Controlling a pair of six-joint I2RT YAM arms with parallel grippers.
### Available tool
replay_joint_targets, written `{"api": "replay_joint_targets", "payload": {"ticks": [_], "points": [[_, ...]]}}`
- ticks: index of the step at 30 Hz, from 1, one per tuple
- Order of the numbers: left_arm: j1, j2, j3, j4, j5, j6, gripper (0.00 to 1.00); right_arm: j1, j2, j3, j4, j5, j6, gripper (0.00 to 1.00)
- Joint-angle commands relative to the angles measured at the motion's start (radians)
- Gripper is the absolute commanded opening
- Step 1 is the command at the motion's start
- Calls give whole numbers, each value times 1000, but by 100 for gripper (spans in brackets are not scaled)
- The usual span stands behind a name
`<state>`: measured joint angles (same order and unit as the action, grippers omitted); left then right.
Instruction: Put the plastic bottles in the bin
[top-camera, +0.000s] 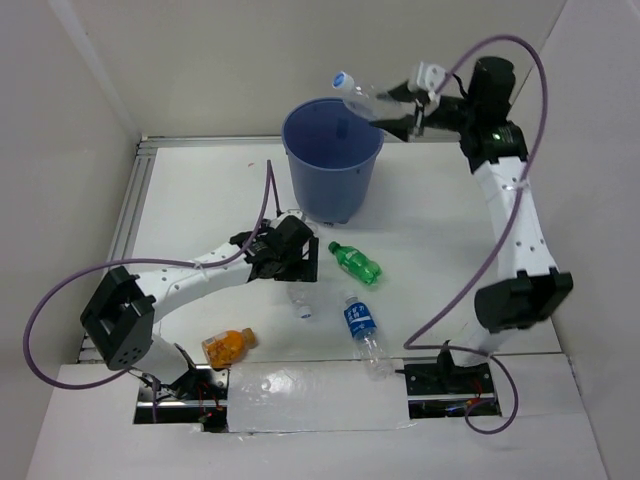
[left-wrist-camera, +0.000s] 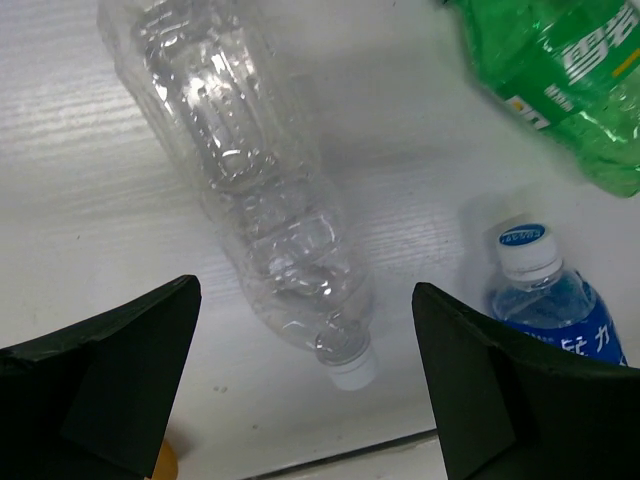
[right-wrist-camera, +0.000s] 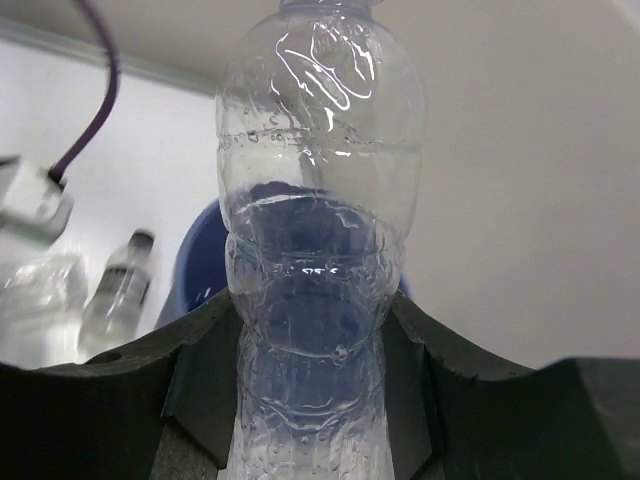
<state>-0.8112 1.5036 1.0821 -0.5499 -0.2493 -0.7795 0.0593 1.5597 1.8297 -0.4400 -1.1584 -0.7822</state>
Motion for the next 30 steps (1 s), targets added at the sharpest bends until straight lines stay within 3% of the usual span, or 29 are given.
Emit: {"api": "replay_joint_targets", "payload": {"ticks": [1,4,7,9,12,14,15,17,21,23,24,25,26,28,29,30], "points": [[13,10,-31,114,-8,34,100,98,161,196,197,57,293,30],[14,20,-63,157,-31,25,100,163,276,232,308,121,400,37],[14,55,-85,177,-45,14,100,182,411,353,261,112,461,47],[14,75,-108,177,-58,5,100,182,450,398,232,112,482,69],[14,102,-131,211,-71,-4,98,182,419,329,245,157,515,100],[14,116,-140,238,-62,19,93,172,384,319,254,213,573,100],[14,116,-140,260,-62,19,89,146,375,319,245,232,610,100],[14,127,-140,271,-53,29,68,116,336,310,245,268,711,100],[14,124,-140,292,-32,52,35,19,231,206,219,187,716,100],[14,86,-149,292,-22,62,25,-32,159,139,113,161,675,87],[14,63,-149,279,-22,62,20,-50,140,120,54,128,603,73],[14,37,-149,266,-13,71,11,-82,123,88,-24,102,530,35],[-14,-30,-130,255,-13,92,8,-94,84,68,-212,83,436,22],[-37,-109,-94,235,17,143,4,-107,33,-51,-394,92,119,13],[-48,-146,-47,235,33,164,4,-107,5,-113,-475,120,16,16],[-58,-204,-15,235,56,184,4,-96,-60,-185,-540,161,-47,25]]}}
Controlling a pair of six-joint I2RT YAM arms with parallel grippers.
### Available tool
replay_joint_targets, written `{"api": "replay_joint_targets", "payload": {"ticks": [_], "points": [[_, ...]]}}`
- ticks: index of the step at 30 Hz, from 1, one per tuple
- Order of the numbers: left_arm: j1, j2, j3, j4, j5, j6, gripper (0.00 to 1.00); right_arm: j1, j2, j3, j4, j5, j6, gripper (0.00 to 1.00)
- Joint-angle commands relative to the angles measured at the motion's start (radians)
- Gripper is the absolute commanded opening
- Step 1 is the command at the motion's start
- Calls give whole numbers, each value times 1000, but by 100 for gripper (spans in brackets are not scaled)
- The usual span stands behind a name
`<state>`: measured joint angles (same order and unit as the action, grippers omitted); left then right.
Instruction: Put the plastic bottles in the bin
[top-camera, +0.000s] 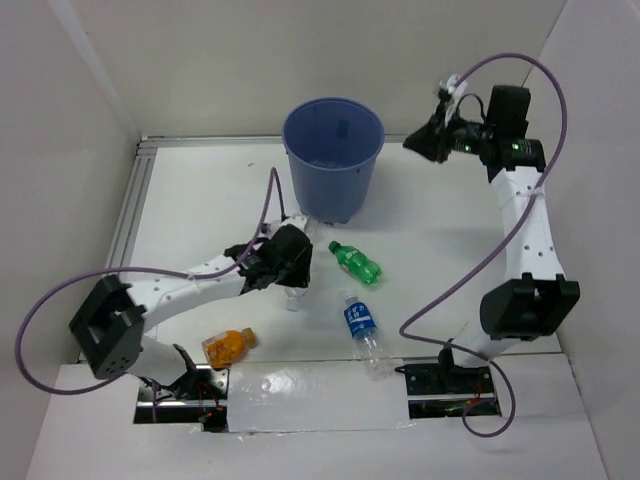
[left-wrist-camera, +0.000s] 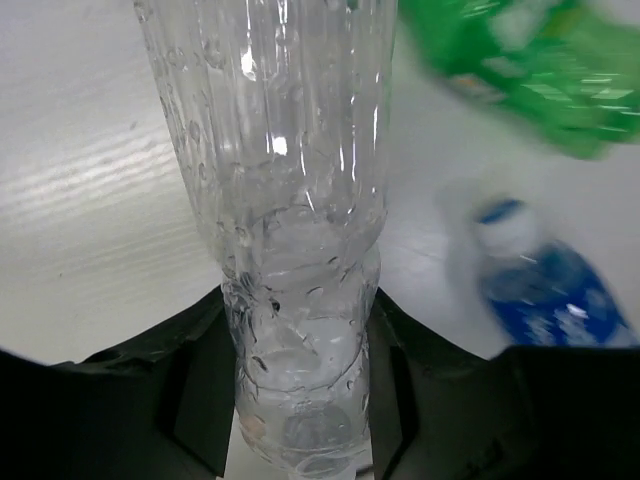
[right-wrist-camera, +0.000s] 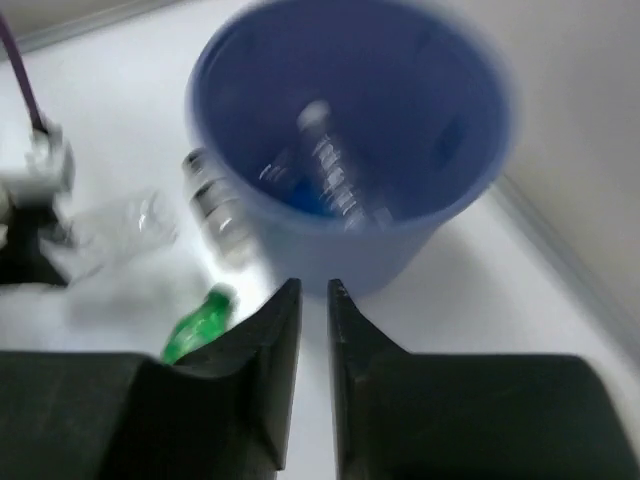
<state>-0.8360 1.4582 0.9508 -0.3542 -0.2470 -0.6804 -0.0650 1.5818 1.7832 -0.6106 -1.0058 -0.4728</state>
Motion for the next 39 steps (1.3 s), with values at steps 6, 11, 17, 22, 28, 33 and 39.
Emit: {"api": "replay_joint_targets", "payload": {"ticks": [6,11,17,22,28,33,39], "points": [[-34,-158,437,159,14,260,2,134,-255,-651,-214,246,-328,100],[26,9,633,357,-104,312,13,246,-214,-757,-114,337,-149,100],[113,355,953,316,-258,292,47,395,-126,-815,87,481,51,100],[178,455,1063,265,-258,268,96,435,-72,-837,222,570,175,100],[172,288,958,262,-225,330,99,498,0,-870,351,755,244,97],[89,-16,627,199,-216,395,99,507,20,-870,341,677,200,50],[78,-433,125,54,-173,205,86,459,-150,-819,19,241,-151,24]]}}
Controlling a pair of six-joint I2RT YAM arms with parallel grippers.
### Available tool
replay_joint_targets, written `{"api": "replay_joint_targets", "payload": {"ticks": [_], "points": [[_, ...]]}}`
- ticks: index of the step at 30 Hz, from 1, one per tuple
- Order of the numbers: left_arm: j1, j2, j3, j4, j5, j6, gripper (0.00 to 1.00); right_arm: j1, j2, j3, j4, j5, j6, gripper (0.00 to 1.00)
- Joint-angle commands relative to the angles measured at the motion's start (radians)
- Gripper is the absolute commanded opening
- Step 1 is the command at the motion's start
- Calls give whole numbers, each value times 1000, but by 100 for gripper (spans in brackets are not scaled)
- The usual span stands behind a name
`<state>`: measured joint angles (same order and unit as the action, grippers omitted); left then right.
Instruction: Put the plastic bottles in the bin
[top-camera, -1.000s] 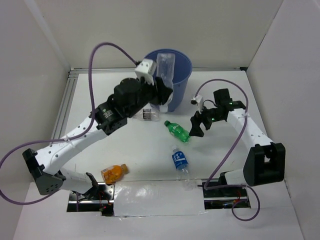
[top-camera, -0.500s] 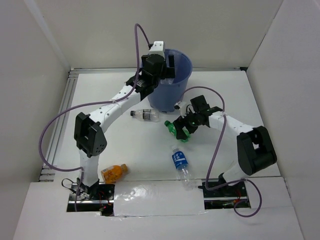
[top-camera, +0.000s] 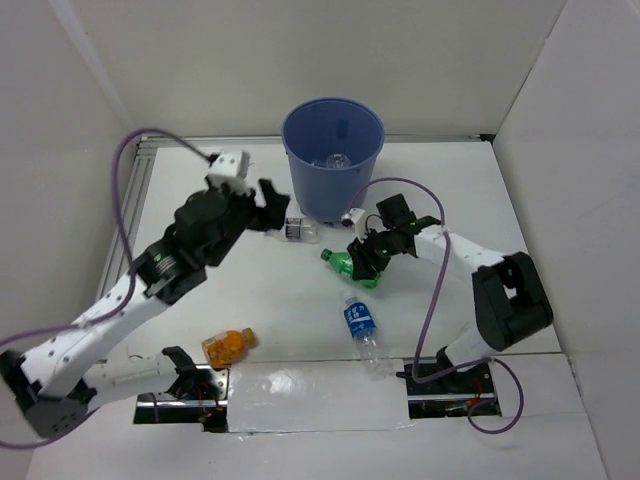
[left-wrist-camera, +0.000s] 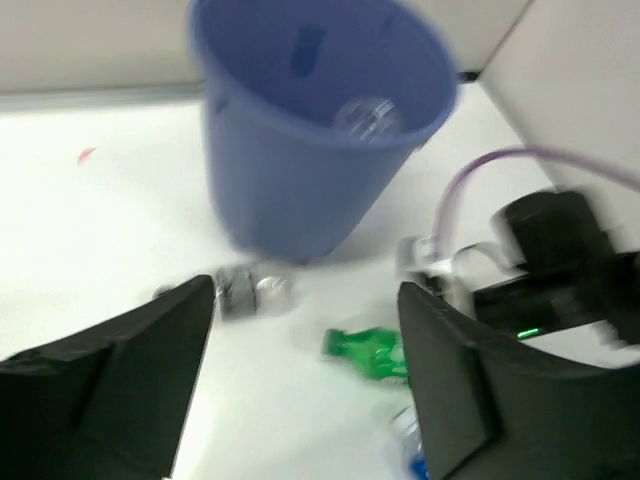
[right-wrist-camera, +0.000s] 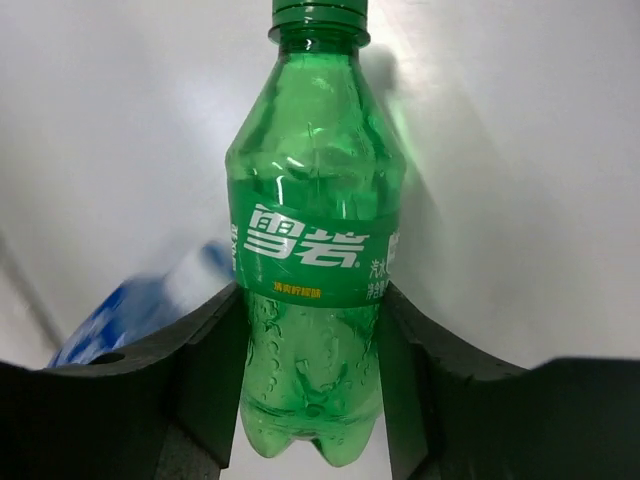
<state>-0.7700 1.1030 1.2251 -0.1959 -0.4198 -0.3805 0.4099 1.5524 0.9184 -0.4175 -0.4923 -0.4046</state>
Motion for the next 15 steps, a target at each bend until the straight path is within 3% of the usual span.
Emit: {"api": "replay_joint_targets", "payload": {"ticks": [1,2,3,4,6,8,9,10,13,15], "points": [[12,-110,-194,-128,-19,-133,83,-16,-202,60,-273,-341,-311,21],[12,-138,-232,-158,-28,-203,78,-25,-244,95,-311,-357,-350,18],[29,-158,-293,-172,-37,-246,63,-25,-279,118,-337,-358,-376,13],[43,-170,-312,-186,-37,-336,54,-25,-332,176,-368,-358,-420,11],[107,-170,-338,-215,1,-430,42,-25,-348,252,-398,-358,-477,11],[152,-117,-338,-226,76,-591,49,-25,-359,374,-388,-348,-465,11],[193,-94,-348,-226,107,-645,58,-25,-347,414,-362,-339,-439,11],[213,-69,-348,-226,166,-690,74,-25,-333,450,-278,-325,-409,10],[286,49,-328,-179,243,-831,87,-16,-286,549,-41,-201,-248,12],[322,145,-297,-149,314,-905,96,-16,-227,644,29,-85,-205,12]]}}
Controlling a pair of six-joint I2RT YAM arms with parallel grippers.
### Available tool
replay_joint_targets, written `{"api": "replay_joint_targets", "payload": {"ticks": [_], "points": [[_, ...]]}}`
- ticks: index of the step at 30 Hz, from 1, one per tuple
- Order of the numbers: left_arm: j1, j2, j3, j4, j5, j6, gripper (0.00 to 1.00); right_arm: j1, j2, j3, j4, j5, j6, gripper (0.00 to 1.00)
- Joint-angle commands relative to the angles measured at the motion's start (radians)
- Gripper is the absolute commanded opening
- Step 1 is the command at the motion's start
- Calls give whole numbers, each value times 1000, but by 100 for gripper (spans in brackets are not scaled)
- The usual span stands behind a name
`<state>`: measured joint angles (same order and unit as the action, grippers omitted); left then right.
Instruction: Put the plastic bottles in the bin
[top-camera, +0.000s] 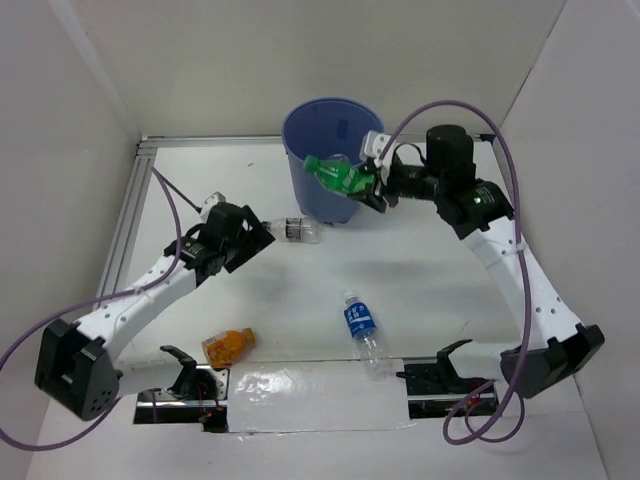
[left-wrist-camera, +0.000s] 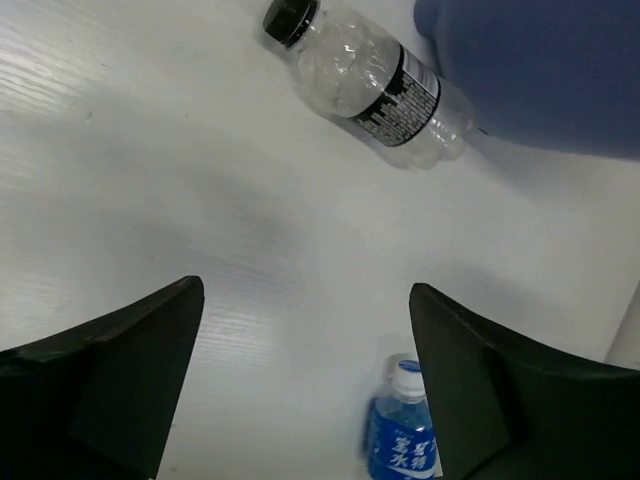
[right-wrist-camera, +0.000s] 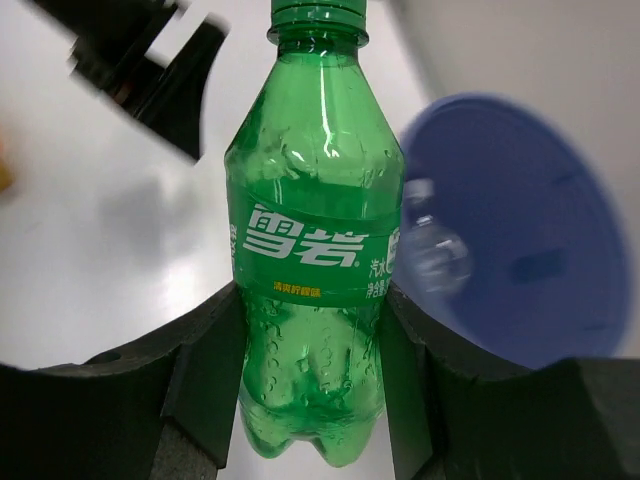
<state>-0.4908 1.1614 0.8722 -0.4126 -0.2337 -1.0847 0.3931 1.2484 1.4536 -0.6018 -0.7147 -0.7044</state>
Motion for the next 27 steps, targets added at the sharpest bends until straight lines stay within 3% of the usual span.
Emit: {"api": "replay_joint_targets", "payload": {"ticks": [1,3,7,8,10,11,13,19,25,27], "points": [[70,116,56,93,148,-213,98,1,161,154,227,171,95,12],[95,171,73,147,191,-282,100,1,250,300,214,246,95,15],[139,297,137,193,214,-360,100,-45,408,424,218,303,105,24],[152,323,148,193,214,-379,100,-45,433,441,227,317,105,32],[168,398,157,193,240,-435,100,-45,518,541,179,339,94,62],[182,424,187,193,253,-435,100,-54,543,572,157,339,103,85],[182,502,229,152,264,-452,100,-71,572,614,100,299,129,96],[192,656,352,80,264,-471,100,-131,390,404,99,94,143,100],[183,826,511,8,255,-480,100,-165,99,-23,76,-31,60,100],[173,857,551,-17,255,-468,90,-165,31,-172,86,-31,51,100]]}}
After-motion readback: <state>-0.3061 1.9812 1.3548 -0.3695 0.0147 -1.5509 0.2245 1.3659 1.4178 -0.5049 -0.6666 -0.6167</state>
